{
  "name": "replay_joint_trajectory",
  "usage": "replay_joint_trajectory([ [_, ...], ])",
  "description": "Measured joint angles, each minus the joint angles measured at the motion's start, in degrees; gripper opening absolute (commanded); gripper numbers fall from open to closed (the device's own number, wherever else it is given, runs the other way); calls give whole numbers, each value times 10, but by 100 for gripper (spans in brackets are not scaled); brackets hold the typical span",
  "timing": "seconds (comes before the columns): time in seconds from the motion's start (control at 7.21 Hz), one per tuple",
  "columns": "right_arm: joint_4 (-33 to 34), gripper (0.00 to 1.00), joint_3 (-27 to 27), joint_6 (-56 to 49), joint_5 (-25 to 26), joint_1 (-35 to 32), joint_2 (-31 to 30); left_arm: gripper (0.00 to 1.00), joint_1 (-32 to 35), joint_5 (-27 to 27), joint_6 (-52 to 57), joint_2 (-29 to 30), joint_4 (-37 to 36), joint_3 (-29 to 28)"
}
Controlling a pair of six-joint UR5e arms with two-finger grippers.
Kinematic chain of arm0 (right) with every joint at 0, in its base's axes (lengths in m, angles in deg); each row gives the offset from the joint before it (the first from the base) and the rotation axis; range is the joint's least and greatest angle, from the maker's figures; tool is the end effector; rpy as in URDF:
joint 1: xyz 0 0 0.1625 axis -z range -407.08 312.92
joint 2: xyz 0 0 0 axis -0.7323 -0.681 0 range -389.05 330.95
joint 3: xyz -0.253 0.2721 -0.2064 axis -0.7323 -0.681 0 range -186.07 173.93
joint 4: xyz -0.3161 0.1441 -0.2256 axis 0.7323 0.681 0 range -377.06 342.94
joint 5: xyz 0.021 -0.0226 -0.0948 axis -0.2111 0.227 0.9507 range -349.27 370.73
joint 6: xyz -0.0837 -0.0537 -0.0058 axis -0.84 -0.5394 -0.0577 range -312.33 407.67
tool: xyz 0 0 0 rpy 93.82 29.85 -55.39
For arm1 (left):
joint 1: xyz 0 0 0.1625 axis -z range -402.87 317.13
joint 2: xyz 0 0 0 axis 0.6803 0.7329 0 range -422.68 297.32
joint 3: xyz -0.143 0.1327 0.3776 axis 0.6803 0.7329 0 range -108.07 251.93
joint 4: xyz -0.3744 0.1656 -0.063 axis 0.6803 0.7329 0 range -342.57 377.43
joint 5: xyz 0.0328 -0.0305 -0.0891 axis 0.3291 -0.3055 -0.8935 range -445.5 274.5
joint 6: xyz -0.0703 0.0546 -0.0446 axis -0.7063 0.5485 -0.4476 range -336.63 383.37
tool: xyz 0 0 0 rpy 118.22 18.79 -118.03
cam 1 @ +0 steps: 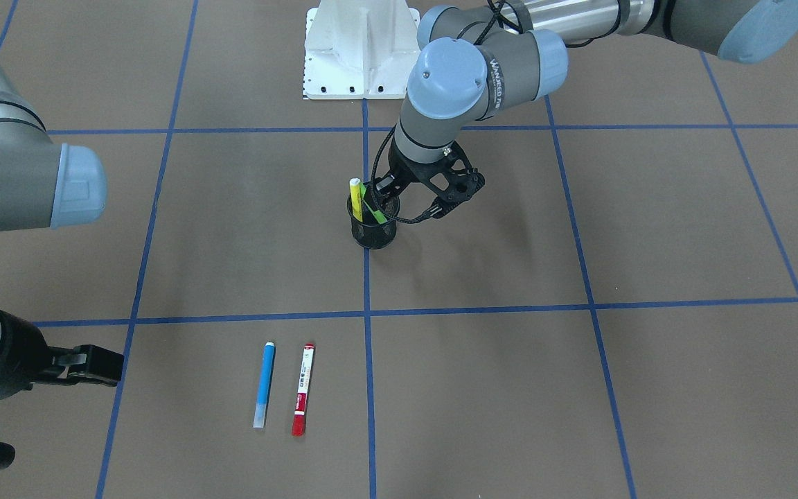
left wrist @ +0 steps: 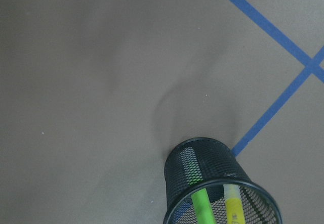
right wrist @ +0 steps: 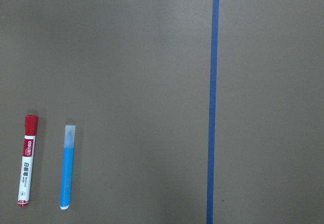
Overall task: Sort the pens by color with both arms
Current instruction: 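Lower the left gripper over the mesh cup toward the green highlighter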
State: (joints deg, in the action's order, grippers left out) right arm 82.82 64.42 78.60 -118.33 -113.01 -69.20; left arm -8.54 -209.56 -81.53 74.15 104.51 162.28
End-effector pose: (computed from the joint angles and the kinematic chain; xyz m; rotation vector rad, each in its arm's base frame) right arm -0.2553 -0.7444 0.2761 -0.0070 -0.7561 -0.0077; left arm 0.5388 -0.4620 0.1551 -0.4350 0.8437 -0.5656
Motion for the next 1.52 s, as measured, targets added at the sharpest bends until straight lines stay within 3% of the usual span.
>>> replay_joint_trajectory([
  [0.42, -1, 100, 0, 0, 0, 0, -2, 84, -15, 0, -22, 6, 0, -4],
  [1.52, -1, 100, 2, 0, 0, -1, -4, 84, -28, 2, -34, 20, 0, -12],
])
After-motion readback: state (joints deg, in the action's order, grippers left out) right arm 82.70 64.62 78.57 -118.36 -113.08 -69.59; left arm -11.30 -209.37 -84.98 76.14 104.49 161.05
